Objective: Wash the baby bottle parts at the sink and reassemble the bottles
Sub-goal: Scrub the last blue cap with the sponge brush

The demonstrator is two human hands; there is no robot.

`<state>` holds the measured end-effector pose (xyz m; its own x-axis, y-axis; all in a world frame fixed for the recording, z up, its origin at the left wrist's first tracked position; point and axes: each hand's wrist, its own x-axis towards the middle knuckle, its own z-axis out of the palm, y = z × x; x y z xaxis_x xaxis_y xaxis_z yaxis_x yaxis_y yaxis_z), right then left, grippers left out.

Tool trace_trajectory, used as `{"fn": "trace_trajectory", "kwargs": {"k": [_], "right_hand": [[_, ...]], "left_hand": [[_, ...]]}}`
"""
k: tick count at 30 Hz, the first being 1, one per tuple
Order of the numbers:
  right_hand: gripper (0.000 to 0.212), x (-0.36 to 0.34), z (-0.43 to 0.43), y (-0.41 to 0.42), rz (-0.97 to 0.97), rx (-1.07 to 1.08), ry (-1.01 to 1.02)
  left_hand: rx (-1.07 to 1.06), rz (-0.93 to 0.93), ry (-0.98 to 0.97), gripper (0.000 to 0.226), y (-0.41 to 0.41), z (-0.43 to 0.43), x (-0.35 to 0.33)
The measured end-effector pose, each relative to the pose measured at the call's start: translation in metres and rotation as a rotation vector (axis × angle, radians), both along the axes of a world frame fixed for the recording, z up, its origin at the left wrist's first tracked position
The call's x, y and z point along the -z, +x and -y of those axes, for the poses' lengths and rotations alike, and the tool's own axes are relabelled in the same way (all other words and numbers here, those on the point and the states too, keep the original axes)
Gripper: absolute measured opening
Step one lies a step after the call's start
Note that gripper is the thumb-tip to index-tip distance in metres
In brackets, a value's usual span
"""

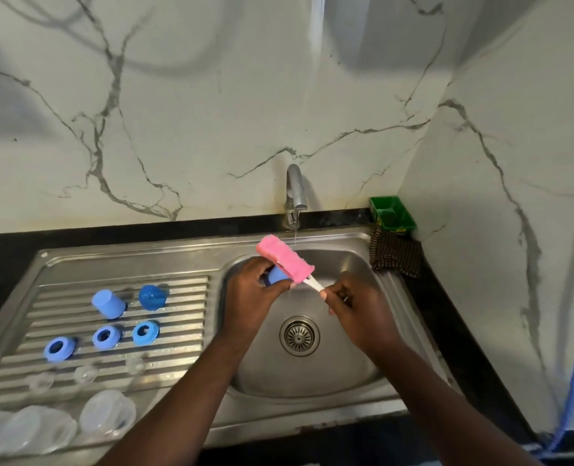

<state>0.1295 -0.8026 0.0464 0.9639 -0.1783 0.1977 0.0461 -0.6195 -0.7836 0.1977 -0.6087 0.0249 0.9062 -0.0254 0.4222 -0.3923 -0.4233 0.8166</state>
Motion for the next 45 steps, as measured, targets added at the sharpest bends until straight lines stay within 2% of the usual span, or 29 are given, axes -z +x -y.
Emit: {"fn": "trace_trajectory", "kwargs": {"k": [4,7,9,13,17,23,26,29,34,38,40,45], "right_hand": [[0.030,0.000,-0.006,0.004,0.027,0.060,-0.042],[0.029,-0.001,-0.015,0.005,0.029,0.008,-0.040],[0.028,0.000,-0.018,0.006,0.015,0.055,-0.016],[0.029,-0.003,-0.021,0.003,0.000,0.112,0.081],[0.025,-0.002,-0.037,-0.009,-0.008,0.035,0.188],[0.024,-0.001,-0.038,-0.008,-0.026,0.098,0.200],[0.024,-0.001,-0.039,-0.012,-0.023,0.044,0.233],[0.025,-0.001,-0.033,-0.009,-0.050,0.096,0.228],[0.025,0.004,-0.030,-0.014,-0.064,0.053,0.255],[0.026,0.005,-0.030,-0.015,-0.074,0.074,0.284],[0.025,0.004,-0.031,-0.015,-0.076,0.067,0.262],[0.024,0.003,-0.030,-0.013,-0.042,0.094,0.109]], "left_hand": [[0.029,0.037,0.024,0.046,0.002,-0.011,-0.002],[0.033,0.000,0.019,0.042,0.003,-0.018,-0.004],[0.046,-0.057,-0.029,0.042,0.004,-0.021,-0.004],[0.082,-0.336,-0.338,0.025,0.002,-0.018,-0.008],[0.086,-0.485,-0.563,0.005,0.004,-0.016,-0.002],[0.094,-0.594,-0.778,0.012,0.000,-0.009,-0.002],[0.093,-0.603,-0.792,0.013,0.005,-0.011,-0.005],[0.108,-0.584,-0.811,0.010,0.006,-0.011,-0.008],[0.139,-0.579,-0.831,0.031,0.009,-0.017,-0.006],[0.163,-0.611,-0.866,0.026,0.009,-0.016,-0.005],[0.178,-0.632,-0.882,0.018,0.009,-0.016,-0.006],[0.232,-0.715,-1.032,0.024,0.012,-0.013,-0.010]]}}
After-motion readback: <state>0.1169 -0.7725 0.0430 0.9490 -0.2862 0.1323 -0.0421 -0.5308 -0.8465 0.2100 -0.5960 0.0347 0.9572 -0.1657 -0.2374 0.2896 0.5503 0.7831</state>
